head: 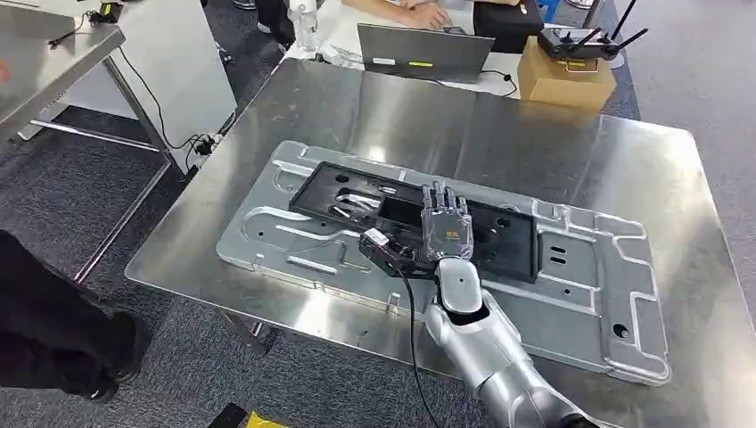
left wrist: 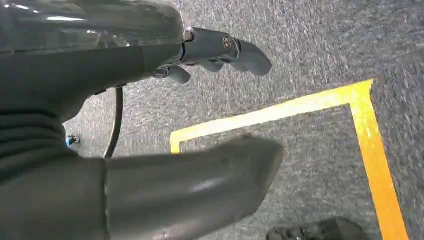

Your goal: Take the parts from the cabinet and place them on the table.

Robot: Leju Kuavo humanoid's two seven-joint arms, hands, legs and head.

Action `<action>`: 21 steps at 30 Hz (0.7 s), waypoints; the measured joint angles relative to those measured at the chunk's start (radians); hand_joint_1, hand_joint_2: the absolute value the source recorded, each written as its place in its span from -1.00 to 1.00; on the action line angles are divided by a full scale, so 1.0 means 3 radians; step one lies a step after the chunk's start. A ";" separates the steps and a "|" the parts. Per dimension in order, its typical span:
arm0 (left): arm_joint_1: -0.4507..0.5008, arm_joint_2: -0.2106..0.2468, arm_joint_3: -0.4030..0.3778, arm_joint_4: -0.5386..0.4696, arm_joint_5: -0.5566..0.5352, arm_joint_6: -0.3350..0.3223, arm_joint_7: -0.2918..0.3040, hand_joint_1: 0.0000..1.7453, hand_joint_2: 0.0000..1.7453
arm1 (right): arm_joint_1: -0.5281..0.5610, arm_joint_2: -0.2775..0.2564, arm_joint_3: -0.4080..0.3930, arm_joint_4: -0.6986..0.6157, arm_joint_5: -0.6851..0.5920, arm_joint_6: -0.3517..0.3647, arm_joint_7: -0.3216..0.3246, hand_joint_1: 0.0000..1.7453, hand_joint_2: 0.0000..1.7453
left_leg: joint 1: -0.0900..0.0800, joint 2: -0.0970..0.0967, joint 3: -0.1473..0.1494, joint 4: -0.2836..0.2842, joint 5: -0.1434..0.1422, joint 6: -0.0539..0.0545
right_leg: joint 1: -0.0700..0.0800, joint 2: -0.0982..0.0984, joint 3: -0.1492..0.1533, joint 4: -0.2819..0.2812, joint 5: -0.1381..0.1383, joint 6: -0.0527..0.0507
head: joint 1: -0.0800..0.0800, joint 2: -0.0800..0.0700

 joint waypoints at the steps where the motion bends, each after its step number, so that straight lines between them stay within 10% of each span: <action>1: -0.0001 0.0004 0.0001 0.0000 0.0011 -0.0014 0.0000 -1.00 -1.00 | -0.0007 0.0005 0.0000 0.0001 0.0000 0.0000 0.0000 -1.00 -1.00 | -0.0015 -0.0001 -0.0028 0.0083 -0.0064 -0.0003 | 0.0012 -0.0002 0.0025 -0.0038 0.0008 -0.0020 | 0.0001 0.0000; 5: 0.0007 0.0003 0.0001 0.0000 0.0041 -0.0057 -0.0010 -1.00 -1.00 | 0.0003 0.0015 0.0000 0.0019 -0.0011 -0.0003 -0.0005 -1.00 -1.00 | -0.0010 0.0001 -0.0416 0.0927 -0.0476 -0.0031 | 0.0036 -0.0017 0.0007 -0.0010 0.0024 -0.0038 | -0.0003 0.0000; 7: 0.0013 0.0008 0.0003 0.0000 0.0046 -0.0061 -0.0013 -1.00 -1.00 | 0.0008 0.0015 0.0000 0.0032 -0.0025 -0.0004 -0.0006 -1.00 -1.00 | -0.0010 0.0001 -0.0333 0.0759 -0.0315 -0.0035 | 0.0037 -0.0011 -0.0024 0.0027 0.0021 -0.0036 | -0.0003 0.0000; 9: 0.0006 0.0017 0.0003 0.0000 0.0047 -0.0065 -0.0016 -1.00 -1.00 | 0.0006 0.0015 0.0000 0.0033 -0.0028 -0.0005 -0.0006 -1.00 -1.00 | -0.0007 0.0004 -0.0036 0.0190 -0.0042 -0.0029 | 0.0030 -0.0003 -0.0063 0.0091 0.0004 -0.0013 | -0.0003 0.0000; 10: -0.0001 0.0017 0.0003 0.0000 0.0047 -0.0066 -0.0020 -1.00 -1.00 | 0.0006 0.0015 0.0000 0.0033 -0.0031 -0.0005 -0.0006 -1.00 -1.00 | -0.0011 0.0002 0.0019 0.0055 -0.0084 -0.0008 | 0.0034 -0.0003 -0.0089 0.0127 -0.0006 0.0004 | -0.0003 0.0000; 15: 0.0002 0.0008 0.0004 0.0003 0.0050 -0.0090 -0.0023 -1.00 -1.00 | 0.0012 0.0006 0.0000 0.0043 -0.0038 -0.0014 -0.0009 -1.00 -1.00 | -0.0012 0.0005 -0.0024 0.0035 0.0045 0.0114 | 0.0043 0.0008 -0.0138 0.0156 0.0016 0.0096 | 0.0000 0.0000; 19: -0.0002 0.0013 0.0006 0.0001 0.0050 -0.0094 -0.0022 -1.00 -1.00 | 0.0015 0.0001 0.0000 0.0066 -0.0038 -0.0023 -0.0009 -1.00 -1.00 | -0.0012 0.0024 -0.0128 0.0024 0.0139 0.0154 | -0.0005 -0.0001 -0.0360 0.0857 -0.0580 0.0182 | 0.0008 0.0000; 21: 0.0000 0.0014 0.0008 0.0001 0.0050 -0.0094 -0.0019 -1.00 -1.00 | 0.0028 0.0000 0.0000 0.0081 -0.0038 -0.0024 -0.0009 -1.00 -1.00 | -0.0011 0.0030 -0.0206 0.0025 0.0193 0.0149 | -0.0020 -0.0001 -0.0374 0.1083 -0.0665 0.0198 | 0.0009 0.0000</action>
